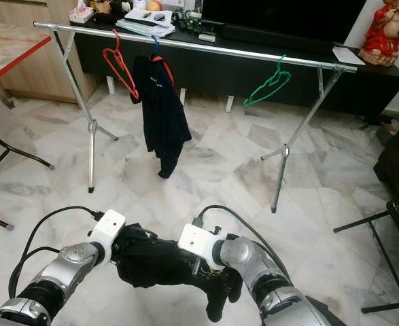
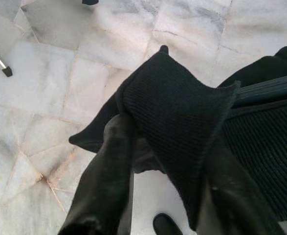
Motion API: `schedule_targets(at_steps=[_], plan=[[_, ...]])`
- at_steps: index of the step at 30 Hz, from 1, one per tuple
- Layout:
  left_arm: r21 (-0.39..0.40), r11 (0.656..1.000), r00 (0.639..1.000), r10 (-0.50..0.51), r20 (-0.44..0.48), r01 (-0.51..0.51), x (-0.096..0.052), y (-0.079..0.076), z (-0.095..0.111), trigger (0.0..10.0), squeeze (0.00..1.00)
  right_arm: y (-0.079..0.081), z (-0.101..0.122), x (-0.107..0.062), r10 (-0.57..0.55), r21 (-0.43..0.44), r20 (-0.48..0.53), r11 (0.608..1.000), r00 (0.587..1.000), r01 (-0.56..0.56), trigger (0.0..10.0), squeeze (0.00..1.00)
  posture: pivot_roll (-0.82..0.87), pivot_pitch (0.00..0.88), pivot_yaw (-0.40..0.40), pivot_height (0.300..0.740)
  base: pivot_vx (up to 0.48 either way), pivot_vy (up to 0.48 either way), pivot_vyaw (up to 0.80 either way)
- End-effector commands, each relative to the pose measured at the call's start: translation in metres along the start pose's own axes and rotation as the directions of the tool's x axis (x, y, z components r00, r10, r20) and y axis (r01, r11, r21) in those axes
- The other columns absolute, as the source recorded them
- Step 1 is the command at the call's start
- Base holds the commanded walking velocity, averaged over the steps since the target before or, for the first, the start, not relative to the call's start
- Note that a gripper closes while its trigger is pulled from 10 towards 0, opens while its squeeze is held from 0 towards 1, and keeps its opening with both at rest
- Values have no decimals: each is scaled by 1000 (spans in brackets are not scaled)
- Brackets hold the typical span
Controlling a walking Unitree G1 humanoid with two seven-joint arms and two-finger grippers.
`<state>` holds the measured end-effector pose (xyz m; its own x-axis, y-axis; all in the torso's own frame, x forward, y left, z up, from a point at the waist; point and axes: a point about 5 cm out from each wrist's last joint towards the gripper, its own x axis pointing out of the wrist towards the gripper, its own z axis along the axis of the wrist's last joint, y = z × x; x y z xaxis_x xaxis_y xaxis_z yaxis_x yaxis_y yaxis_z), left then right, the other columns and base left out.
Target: Hang hanger
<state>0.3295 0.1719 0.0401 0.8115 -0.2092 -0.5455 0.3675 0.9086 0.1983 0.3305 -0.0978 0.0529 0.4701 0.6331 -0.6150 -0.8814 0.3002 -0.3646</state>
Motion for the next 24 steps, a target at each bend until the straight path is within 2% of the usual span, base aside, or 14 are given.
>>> schedule_targets(at_steps=[1,17,23,24], plan=[[27,1000,1000,-15,-12,16,1,-4,-2,0,0,-9,5,-4,-31,-1,32,1000,999,31,10000,0,82,100,-137,740,0,0,0],[16,1000,1000,-3,-4,3,2,-5,-2,0,0,-10,4,-5,-42,1,33,999,999,42,10000,0,79,105,-142,740,0,0,0],[0,998,998,63,-7,-63,1,0,-4,0,0,-10,3,-5,-49,6,32,999,998,48,10000,0,78,111,-144,740,0,0,0],[-3,994,994,105,-14,-105,1,4,-6,0,0,-11,1,-6,-66,11,24,998,998,65,10000,0,78,114,-145,740,0,0,0]])
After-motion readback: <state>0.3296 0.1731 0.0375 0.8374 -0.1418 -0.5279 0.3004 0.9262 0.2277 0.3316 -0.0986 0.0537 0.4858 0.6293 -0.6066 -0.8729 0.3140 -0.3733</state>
